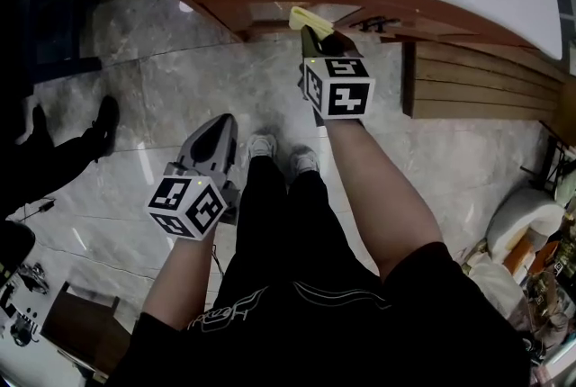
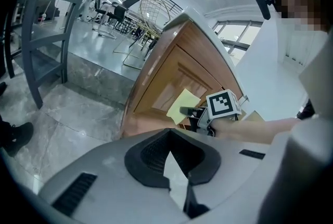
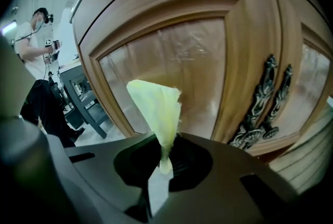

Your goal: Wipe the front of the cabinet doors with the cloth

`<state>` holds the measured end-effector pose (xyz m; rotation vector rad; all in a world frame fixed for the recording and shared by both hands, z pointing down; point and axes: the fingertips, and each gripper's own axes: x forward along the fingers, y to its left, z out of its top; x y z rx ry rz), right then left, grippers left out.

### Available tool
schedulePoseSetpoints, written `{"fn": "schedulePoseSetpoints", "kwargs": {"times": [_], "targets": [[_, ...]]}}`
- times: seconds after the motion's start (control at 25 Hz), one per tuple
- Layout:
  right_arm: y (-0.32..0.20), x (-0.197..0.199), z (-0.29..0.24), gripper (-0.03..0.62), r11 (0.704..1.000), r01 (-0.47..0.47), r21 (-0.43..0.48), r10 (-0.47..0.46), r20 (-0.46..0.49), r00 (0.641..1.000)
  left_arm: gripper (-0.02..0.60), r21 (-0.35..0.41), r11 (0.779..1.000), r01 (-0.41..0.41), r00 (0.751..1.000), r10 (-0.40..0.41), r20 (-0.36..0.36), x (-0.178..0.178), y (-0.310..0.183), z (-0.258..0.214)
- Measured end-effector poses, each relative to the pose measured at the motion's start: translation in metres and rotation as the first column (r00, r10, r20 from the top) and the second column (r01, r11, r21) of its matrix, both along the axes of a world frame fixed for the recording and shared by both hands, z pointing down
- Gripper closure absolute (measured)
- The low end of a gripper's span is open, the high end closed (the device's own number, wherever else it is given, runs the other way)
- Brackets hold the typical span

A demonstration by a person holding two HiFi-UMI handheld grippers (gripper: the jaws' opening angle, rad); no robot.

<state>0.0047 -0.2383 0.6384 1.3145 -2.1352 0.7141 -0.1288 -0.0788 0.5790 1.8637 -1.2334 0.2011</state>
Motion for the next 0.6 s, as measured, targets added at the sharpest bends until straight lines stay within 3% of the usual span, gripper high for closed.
{"fn": "schedulePoseSetpoints", "kwargs": {"times": [0.28, 0.6], "targets": [[-0.004, 0.048, -0.003, 0.554, 0.993, -0.119, 0.008, 0.119, 0.013, 0.993, 0.575, -0.001, 0.999, -0.033, 0.999, 0.033, 0.007, 0.02, -0.002, 0.0], [0.005, 0.082, 0.003, 0.554, 0.981, -0.192, 0.007, 0.192, 0.009, 0.981, 0.575, -0.002, 0.997, -0.074, 0.997, 0.074, 0.01, 0.04, -0.001, 0.003]]}}
